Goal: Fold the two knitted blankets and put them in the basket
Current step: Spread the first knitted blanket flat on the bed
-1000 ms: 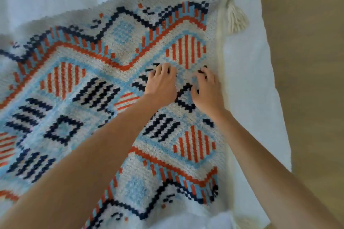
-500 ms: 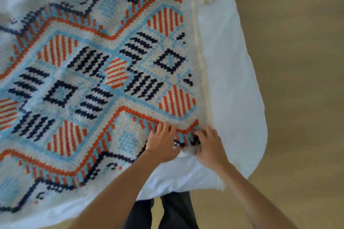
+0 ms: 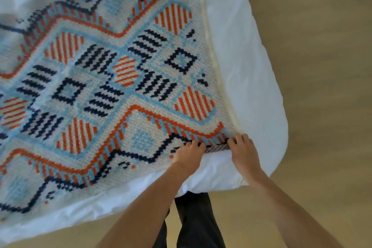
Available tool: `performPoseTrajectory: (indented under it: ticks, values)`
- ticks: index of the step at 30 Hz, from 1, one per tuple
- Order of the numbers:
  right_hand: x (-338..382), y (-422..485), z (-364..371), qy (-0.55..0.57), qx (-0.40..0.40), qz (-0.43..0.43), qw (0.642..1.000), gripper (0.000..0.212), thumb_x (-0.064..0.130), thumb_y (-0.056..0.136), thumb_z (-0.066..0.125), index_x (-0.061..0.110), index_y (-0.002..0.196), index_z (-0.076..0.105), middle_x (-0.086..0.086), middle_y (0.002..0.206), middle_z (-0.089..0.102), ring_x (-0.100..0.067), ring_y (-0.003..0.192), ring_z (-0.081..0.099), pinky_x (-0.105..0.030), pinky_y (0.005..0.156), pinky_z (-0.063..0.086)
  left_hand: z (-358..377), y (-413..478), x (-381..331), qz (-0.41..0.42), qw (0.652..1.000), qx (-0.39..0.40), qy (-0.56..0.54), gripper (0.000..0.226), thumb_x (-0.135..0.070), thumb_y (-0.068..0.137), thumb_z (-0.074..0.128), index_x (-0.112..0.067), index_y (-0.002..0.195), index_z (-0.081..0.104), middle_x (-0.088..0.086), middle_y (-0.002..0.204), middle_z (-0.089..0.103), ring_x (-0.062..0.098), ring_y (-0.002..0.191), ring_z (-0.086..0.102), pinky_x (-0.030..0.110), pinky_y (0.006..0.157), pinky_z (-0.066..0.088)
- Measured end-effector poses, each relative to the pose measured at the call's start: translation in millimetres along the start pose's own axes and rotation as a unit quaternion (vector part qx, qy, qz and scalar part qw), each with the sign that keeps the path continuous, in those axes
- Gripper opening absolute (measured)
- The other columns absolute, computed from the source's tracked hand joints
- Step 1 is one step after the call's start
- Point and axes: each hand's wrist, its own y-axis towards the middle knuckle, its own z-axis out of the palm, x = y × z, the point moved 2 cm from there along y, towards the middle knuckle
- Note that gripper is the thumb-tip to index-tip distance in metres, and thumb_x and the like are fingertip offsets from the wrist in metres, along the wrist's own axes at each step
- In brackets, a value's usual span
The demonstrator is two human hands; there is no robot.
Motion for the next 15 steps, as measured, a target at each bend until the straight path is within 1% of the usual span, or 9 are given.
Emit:
performPoseTrajectory:
  ticks: [2, 4, 6, 9, 12, 15]
  values:
    - [-9.5, -10.5, 0.6, -0.023, 0.022, 0.007, 0.999, 0.033, -0.008, 0.047, 0.082, 0.0, 0.076, 0.067, -0.015, 0.072, 0.062, -0.033, 0.064, 0.059, -0.037, 0.05, 0.05, 11.5, -3.9, -13.6, 0.016, 1.0, 0.014, 0.002, 0.049, 0.001, 0.088, 0.05, -0.01, 0.134, 0.036, 0.017, 0.13, 0.042, 0.031, 0.114, 0.047, 0.041, 0.09, 0.047]
    - [-6.0, -12.0, 0.2, -0.032, 0.037, 0.005, 0.999, 0.032, -0.008, 0.046, 0.082, 0.0, 0.073, 0.067, -0.016, 0.074, 0.063, -0.034, 0.065, 0.061, -0.038, 0.051, 0.051, 22.0, -8.4, -16.1, 0.017, 0.999, 0.017, 0.024, 0.051, -0.002, 0.087, 0.049, -0.009, 0.136, 0.034, 0.017, 0.132, 0.038, 0.032, 0.119, 0.04, 0.041, 0.098, 0.04]
    - [7.3, -7.9, -2.1, -0.032, 0.043, -0.005, 0.999, 0.028, -0.005, 0.05, 0.081, 0.0, 0.073, 0.067, -0.016, 0.076, 0.064, -0.035, 0.069, 0.063, -0.04, 0.054, 0.053, 27.9, -15.1, -8.8, 0.003, 1.0, 0.01, 0.007, 0.051, -0.004, 0.087, 0.046, -0.009, 0.136, 0.034, 0.015, 0.132, 0.037, 0.031, 0.121, 0.037, 0.041, 0.101, 0.036]
    - [40.6, 0.4, -7.0, -0.02, 0.039, -0.033, 0.998, 0.025, -0.002, 0.055, 0.08, 0.002, 0.076, 0.066, -0.015, 0.076, 0.063, -0.033, 0.071, 0.063, -0.039, 0.06, 0.055, 27.1, -30.9, 15.4, -0.033, 0.998, -0.012, -0.056, 0.044, -0.003, 0.087, 0.042, -0.008, 0.131, 0.038, 0.015, 0.13, 0.04, 0.031, 0.119, 0.04, 0.041, 0.093, 0.04]
    - [88.3, 7.9, -10.9, 0.009, 0.04, -0.067, 0.997, 0.024, -0.003, 0.06, 0.076, 0.003, 0.08, 0.065, -0.013, 0.079, 0.062, -0.031, 0.073, 0.061, -0.038, 0.061, 0.053, 24.8, -54.0, 55.0, -0.083, 0.991, -0.041, -0.095, 0.041, -0.005, 0.089, 0.04, -0.008, 0.13, 0.039, 0.014, 0.13, 0.042, 0.03, 0.118, 0.041, 0.039, 0.091, 0.041]
    - [142.0, 15.3, -14.3, 0.026, 0.042, -0.11, 0.993, 0.027, -0.002, 0.06, 0.075, 0.003, 0.084, 0.065, -0.013, 0.082, 0.062, -0.031, 0.074, 0.061, -0.038, 0.061, 0.053, 28.6, -83.2, 102.8, -0.138, 0.98, -0.061, -0.13, 0.035, -0.008, 0.091, 0.039, -0.008, 0.126, 0.041, 0.013, 0.128, 0.043, 0.029, 0.119, 0.041, 0.038, 0.087, 0.042]
